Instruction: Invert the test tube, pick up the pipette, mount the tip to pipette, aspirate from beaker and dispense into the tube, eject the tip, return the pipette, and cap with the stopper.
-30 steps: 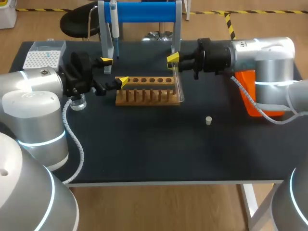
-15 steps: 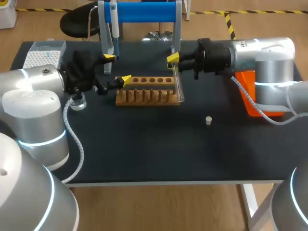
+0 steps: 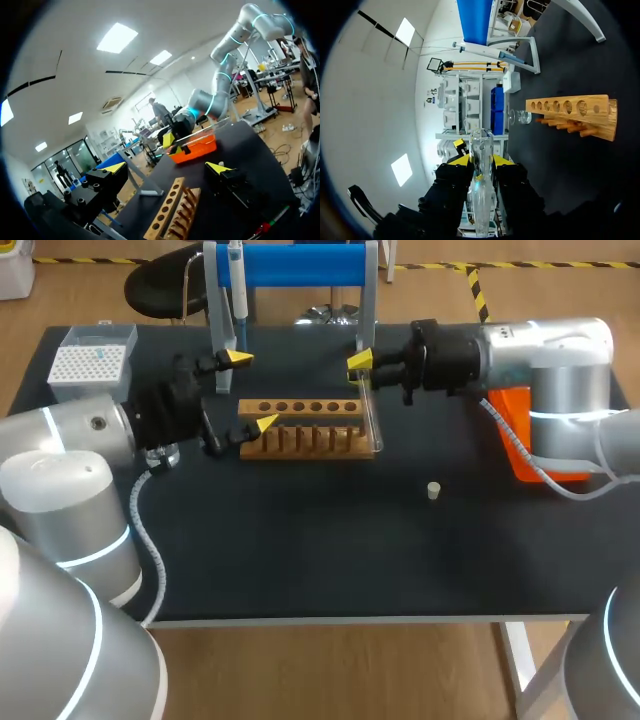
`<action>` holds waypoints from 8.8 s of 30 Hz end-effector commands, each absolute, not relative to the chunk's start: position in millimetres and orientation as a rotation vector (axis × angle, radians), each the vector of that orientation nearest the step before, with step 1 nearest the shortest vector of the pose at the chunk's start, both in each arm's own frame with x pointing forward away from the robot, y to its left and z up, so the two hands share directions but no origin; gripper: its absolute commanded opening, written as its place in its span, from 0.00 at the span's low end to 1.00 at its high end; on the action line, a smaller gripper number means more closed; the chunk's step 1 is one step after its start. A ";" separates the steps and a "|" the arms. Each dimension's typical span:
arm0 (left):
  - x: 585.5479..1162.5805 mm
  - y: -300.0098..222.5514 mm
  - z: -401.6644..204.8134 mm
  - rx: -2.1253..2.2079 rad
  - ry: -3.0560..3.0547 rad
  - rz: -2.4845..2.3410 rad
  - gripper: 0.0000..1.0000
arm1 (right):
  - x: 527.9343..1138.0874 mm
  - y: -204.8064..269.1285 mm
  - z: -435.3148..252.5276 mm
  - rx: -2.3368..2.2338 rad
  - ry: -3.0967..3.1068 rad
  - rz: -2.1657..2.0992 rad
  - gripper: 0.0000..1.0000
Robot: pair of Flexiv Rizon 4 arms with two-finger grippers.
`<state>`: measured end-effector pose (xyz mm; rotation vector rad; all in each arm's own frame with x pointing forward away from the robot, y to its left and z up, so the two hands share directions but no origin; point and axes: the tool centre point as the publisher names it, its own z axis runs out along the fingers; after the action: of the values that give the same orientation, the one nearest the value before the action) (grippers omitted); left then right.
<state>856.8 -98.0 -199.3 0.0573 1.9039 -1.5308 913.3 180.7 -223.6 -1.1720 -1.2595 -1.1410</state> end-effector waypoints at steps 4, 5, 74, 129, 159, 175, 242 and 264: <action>858.4 -95.9 -202.6 0.288 1.713 -1.523 1.00 | 913.0 180.6 -222.4 -1.175 -1.262 -1.140 0.00; 859.7 -98.7 -204.2 0.354 1.723 -1.454 1.00 | 913.0 180.6 -222.4 -1.175 -1.262 -1.140 0.00; 812.9 -256.5 -205.0 1.168 1.237 -1.113 0.97 | 913.0 180.6 -222.4 -1.175 -1.262 -1.140 0.00; 814.7 -271.3 -212.0 1.188 1.241 -1.137 0.44 | 913.0 180.6 -222.4 -1.175 -1.262 -1.140 0.00; 814.0 -269.4 -212.2 1.191 1.245 -1.150 0.00 | 913.0 180.6 -222.4 -1.175 -1.262 -1.140 1.00; 814.0 -269.4 -212.2 1.191 1.245 -1.150 0.00 | 913.0 180.6 -222.4 -1.175 -1.262 -1.140 1.00; 814.0 -269.4 -212.2 1.191 1.245 -1.150 0.00 | 907.0 104.7 -318.6 -0.716 -2.822 -1.659 1.00; 840.3 -246.7 -196.7 1.037 1.556 -1.496 0.00 | 908.1 107.9 -319.5 -0.708 -2.826 -1.666 1.00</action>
<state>830.3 -259.3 -204.4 1.0808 1.3862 -1.2741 908.5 108.3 -318.9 -0.7079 -2.8267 -1.6627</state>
